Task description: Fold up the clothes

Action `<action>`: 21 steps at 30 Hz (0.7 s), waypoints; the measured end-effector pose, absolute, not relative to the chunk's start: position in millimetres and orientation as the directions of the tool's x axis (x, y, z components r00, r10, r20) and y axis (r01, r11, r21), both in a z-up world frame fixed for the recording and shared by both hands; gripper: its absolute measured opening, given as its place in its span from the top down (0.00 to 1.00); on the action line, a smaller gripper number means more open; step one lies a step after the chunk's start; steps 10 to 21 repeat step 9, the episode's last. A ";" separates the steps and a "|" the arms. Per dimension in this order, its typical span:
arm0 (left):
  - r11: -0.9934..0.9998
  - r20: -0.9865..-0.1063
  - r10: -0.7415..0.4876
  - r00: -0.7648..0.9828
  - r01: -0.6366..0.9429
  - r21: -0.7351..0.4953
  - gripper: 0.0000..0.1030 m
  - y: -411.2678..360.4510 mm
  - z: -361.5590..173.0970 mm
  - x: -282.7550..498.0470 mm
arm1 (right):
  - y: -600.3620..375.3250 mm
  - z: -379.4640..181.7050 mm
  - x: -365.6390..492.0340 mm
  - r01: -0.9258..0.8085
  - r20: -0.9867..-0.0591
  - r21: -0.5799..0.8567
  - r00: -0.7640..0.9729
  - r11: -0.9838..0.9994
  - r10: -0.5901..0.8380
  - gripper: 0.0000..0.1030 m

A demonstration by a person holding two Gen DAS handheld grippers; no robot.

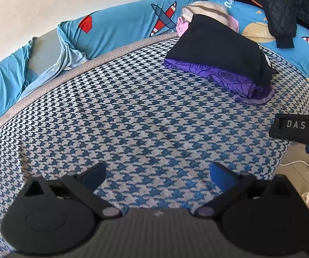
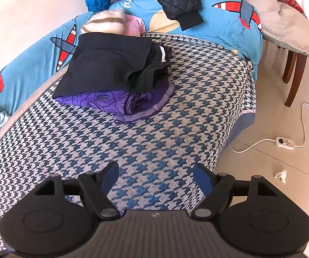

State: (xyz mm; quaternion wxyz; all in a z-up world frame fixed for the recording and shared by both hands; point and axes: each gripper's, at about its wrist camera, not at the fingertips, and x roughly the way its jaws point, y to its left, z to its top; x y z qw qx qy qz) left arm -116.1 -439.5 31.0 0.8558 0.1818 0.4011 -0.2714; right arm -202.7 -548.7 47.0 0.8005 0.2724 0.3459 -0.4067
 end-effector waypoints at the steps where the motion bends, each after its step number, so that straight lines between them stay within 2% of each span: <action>1: 0.788 -0.783 -0.318 0.536 0.608 0.096 0.00 -438.5 31.6 -116.4 | -548.3 47.1 -202.3 0.840 -0.776 0.153 0.429 0.521 -0.463 0.26; 21: 0.802 -0.780 -0.322 0.537 0.592 0.077 0.00 -425.6 34.9 -115.1 | -539.0 47.7 -195.6 0.833 -0.774 0.129 0.424 0.538 -0.470 0.26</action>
